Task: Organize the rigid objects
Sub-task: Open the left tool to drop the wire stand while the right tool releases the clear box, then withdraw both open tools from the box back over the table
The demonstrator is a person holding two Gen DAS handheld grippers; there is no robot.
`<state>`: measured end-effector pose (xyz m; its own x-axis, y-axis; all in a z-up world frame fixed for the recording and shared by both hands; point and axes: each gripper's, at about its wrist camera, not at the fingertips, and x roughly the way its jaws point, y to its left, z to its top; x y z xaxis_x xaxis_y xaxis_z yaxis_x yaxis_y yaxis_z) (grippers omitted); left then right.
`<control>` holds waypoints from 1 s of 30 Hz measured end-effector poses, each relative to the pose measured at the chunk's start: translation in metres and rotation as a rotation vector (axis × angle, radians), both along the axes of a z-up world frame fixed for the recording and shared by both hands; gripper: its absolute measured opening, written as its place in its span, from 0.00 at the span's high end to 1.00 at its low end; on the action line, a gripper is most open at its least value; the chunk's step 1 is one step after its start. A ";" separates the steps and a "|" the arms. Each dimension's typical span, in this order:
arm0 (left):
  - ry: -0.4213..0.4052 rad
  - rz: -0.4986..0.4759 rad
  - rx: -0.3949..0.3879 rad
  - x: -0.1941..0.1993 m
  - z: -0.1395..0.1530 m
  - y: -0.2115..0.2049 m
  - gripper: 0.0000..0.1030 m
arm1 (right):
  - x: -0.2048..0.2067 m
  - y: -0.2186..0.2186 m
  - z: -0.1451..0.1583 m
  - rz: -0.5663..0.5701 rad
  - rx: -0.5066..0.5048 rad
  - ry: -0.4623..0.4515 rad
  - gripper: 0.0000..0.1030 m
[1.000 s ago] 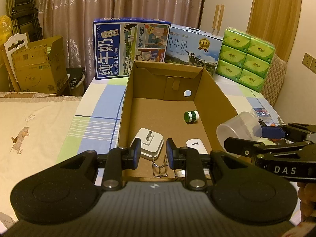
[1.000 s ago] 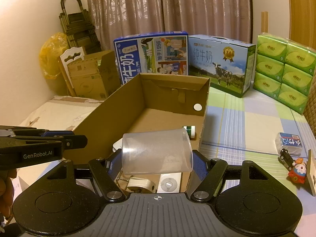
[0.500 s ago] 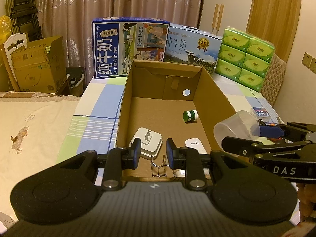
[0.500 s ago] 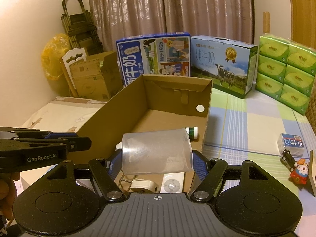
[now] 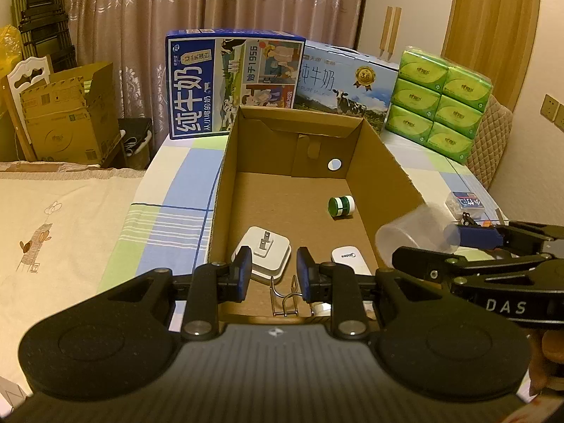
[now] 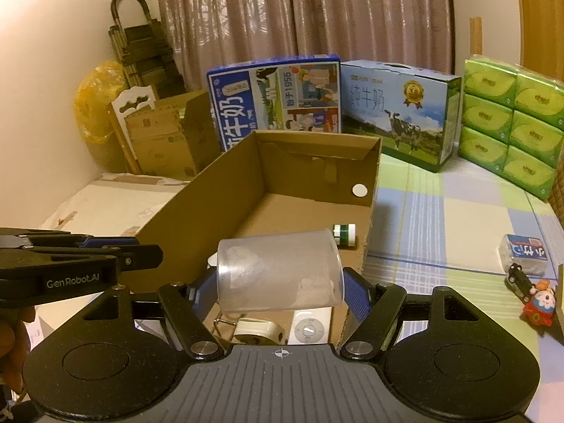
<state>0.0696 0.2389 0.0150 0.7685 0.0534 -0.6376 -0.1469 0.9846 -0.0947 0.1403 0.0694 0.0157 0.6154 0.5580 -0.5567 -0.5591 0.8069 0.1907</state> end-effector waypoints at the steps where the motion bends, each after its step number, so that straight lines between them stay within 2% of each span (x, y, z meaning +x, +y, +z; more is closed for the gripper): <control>1: 0.000 0.000 0.000 0.000 0.000 0.000 0.78 | 0.000 0.000 0.000 -0.003 -0.002 -0.001 0.32; 9: -0.006 0.001 0.002 -0.001 0.003 -0.001 0.78 | -0.003 -0.020 0.002 -0.056 0.036 -0.021 0.25; 16: -0.030 -0.016 -0.002 -0.007 0.017 -0.016 0.78 | -0.018 -0.075 -0.002 -0.164 0.048 0.001 0.25; 21: -0.057 -0.058 -0.026 -0.008 0.030 -0.042 0.74 | -0.028 -0.125 -0.002 -0.267 0.027 0.018 0.25; 30: -0.069 -0.192 -0.045 0.000 0.043 -0.116 0.70 | -0.043 -0.208 0.006 -0.432 0.029 0.022 0.25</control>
